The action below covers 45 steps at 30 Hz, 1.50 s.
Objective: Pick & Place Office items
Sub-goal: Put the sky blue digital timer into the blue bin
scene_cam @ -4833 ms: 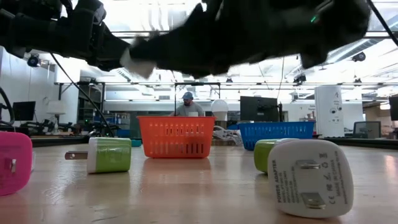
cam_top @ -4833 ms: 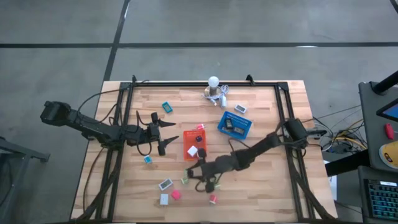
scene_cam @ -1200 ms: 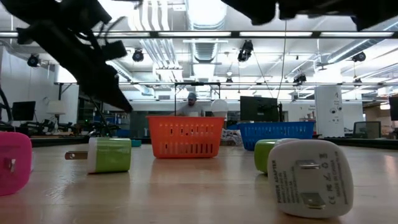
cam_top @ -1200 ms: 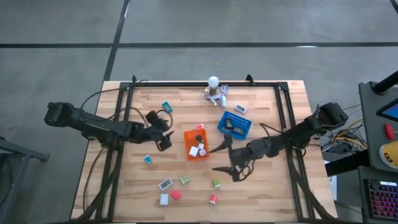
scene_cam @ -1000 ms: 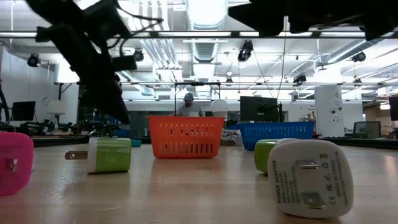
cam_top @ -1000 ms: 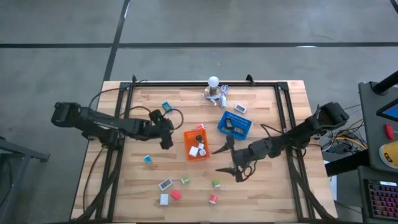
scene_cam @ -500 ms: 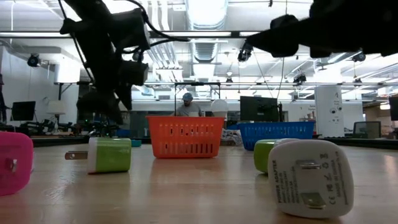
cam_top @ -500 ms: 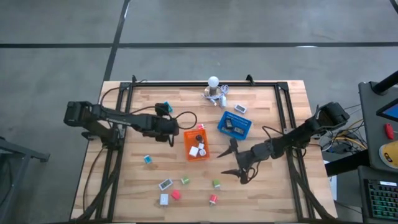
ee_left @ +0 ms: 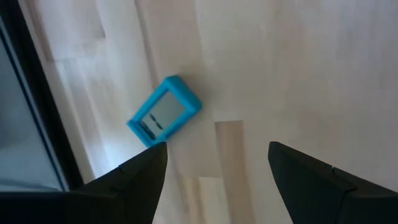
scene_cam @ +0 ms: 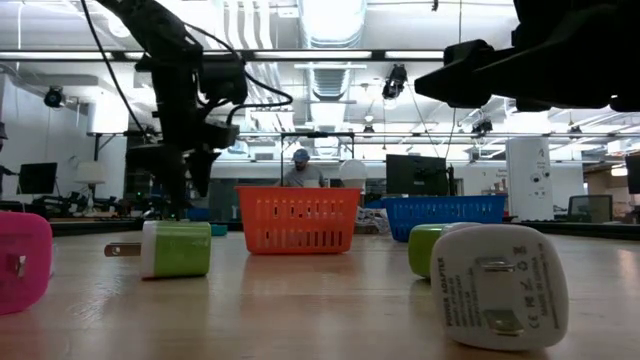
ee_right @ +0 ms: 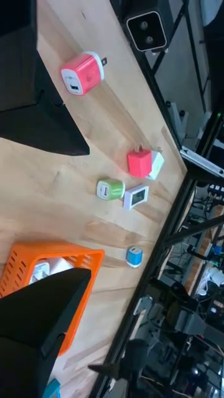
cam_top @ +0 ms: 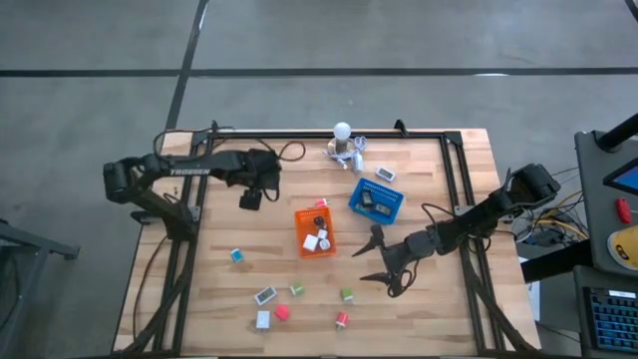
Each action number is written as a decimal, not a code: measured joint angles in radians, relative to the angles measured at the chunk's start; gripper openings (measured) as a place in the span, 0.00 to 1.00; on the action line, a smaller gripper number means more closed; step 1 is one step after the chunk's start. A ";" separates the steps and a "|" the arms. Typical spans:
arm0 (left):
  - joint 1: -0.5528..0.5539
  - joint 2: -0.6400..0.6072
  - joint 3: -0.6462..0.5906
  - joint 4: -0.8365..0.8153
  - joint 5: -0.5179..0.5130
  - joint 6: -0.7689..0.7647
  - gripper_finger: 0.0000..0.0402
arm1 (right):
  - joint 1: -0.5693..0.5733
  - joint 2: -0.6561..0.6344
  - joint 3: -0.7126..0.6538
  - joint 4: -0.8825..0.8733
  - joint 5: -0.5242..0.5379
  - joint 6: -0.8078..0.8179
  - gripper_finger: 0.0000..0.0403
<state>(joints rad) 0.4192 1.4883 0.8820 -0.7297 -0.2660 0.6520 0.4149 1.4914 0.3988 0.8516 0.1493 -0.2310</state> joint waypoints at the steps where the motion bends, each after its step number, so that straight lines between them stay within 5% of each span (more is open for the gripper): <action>1: 0.013 0.000 0.007 0.001 0.006 0.036 0.71 | 0.000 0.000 0.000 0.000 0.000 0.000 0.75; 21: 0.201 0.201 0.103 0.024 0.142 0.476 0.71 | -0.001 0.000 -0.001 -0.010 0.008 0.100 0.71; 45: 0.247 0.232 0.122 0.118 0.166 0.533 0.71 | -0.003 0.000 -0.001 -0.009 0.010 0.146 0.71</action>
<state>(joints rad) 0.6659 1.7199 1.0039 -0.6113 -0.1003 1.1851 0.4122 1.4918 0.3981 0.8429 0.1596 -0.0849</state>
